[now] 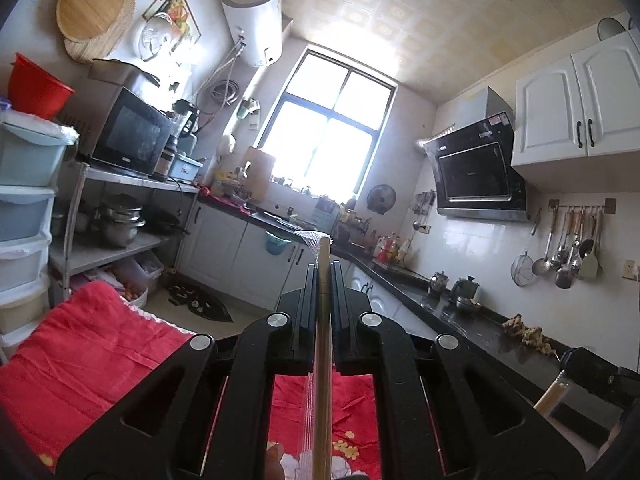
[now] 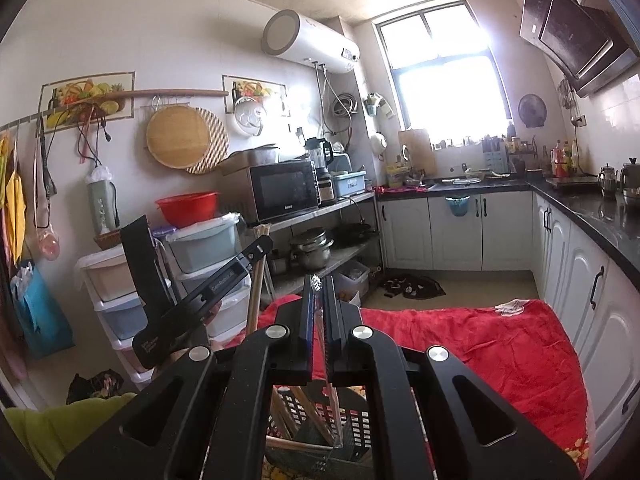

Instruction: Organize utensils

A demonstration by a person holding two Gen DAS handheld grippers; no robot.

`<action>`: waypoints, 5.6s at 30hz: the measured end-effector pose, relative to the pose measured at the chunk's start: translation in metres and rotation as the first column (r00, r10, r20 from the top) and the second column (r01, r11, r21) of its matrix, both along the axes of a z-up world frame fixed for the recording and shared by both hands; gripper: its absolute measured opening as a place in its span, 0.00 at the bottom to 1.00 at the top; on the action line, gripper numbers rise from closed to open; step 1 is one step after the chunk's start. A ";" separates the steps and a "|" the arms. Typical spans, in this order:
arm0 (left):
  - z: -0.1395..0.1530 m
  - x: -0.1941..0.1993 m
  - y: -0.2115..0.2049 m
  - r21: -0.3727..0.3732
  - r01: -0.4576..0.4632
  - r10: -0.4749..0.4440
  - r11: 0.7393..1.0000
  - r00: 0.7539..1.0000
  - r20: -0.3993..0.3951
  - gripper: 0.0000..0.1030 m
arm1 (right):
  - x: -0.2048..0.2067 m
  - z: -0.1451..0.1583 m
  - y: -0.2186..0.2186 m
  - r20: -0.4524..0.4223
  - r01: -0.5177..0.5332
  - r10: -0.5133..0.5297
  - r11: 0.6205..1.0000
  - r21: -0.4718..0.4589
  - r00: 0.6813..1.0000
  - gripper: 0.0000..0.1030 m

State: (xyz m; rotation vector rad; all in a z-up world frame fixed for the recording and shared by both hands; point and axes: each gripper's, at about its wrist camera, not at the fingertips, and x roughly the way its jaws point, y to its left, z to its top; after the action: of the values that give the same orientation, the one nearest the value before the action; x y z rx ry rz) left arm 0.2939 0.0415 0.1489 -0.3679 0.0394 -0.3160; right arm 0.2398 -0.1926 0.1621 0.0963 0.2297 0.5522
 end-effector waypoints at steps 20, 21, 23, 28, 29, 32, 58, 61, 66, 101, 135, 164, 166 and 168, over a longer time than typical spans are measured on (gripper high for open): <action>-0.036 -0.022 0.000 0.047 0.072 -0.070 0.996 0.997 -0.041 0.24 | 0.009 -0.029 0.001 -0.079 0.009 -0.011 1.000 -0.028 0.997 0.04; -0.037 -0.024 -0.001 0.059 0.075 -0.072 0.995 0.996 -0.052 0.25 | 0.009 -0.031 0.001 -0.085 0.010 -0.013 1.000 -0.029 0.996 0.05; -0.039 -0.030 0.001 0.067 0.077 -0.073 0.995 0.995 -0.064 0.36 | 0.011 -0.035 0.001 -0.103 0.018 -0.022 0.999 -0.032 0.994 0.05; -0.037 -0.048 0.007 0.063 0.073 -0.068 0.995 0.994 -0.082 0.56 | 0.010 -0.040 -0.002 -0.125 0.030 -0.034 0.999 -0.034 0.992 0.16; -0.037 -0.051 0.008 0.062 0.071 -0.065 0.996 0.994 -0.085 0.61 | 0.009 -0.041 -0.004 -0.127 0.033 -0.036 0.999 -0.031 0.991 0.20; -0.034 -0.062 0.017 0.035 0.071 -0.066 0.997 0.992 -0.112 0.75 | 0.004 -0.041 -0.008 -0.125 0.043 -0.047 0.998 -0.036 0.991 0.21; -0.070 -0.156 0.017 0.134 0.045 0.007 0.990 0.931 -0.364 0.90 | -0.090 -0.079 -0.019 -0.066 0.113 -0.123 0.983 -0.147 0.990 0.77; -0.079 -0.165 0.011 0.162 0.053 0.012 0.985 0.927 -0.375 0.90 | -0.100 -0.091 -0.019 -0.073 0.118 -0.132 0.979 -0.167 0.989 0.82; -0.097 -0.175 0.004 0.186 0.073 0.011 0.980 0.911 -0.412 0.90 | -0.110 -0.110 -0.019 -0.104 0.127 -0.149 0.974 -0.189 0.983 0.87; -0.154 -0.232 -0.022 0.270 -0.055 0.122 0.961 0.963 -0.240 0.90 | -0.176 -0.186 -0.020 0.094 0.303 -0.293 0.945 -0.123 0.952 0.94; -0.154 -0.241 -0.020 0.273 -0.089 0.145 0.958 0.971 -0.192 0.90 | -0.184 -0.189 -0.018 0.107 0.309 -0.298 0.944 -0.114 0.949 0.94; -0.153 -0.241 -0.021 0.277 -0.088 0.145 0.957 0.970 -0.195 0.90 | -0.184 -0.189 -0.017 0.106 0.310 -0.299 0.944 -0.115 0.948 0.94; -0.153 -0.241 -0.021 0.277 -0.086 0.144 0.957 0.970 -0.196 0.90 | -0.184 -0.189 -0.017 0.106 0.310 -0.299 0.944 -0.114 0.948 0.94; -0.153 -0.241 -0.020 0.276 -0.085 0.143 0.957 0.970 -0.198 0.90 | -0.184 -0.189 -0.017 0.106 0.310 -0.299 0.944 -0.114 0.948 0.94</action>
State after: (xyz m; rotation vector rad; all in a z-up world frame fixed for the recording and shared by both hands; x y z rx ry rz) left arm 0.0526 0.0215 -0.0045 -0.1350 0.2710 -0.1511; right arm 0.0555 -0.2101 -0.0267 -0.0194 0.1602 0.2305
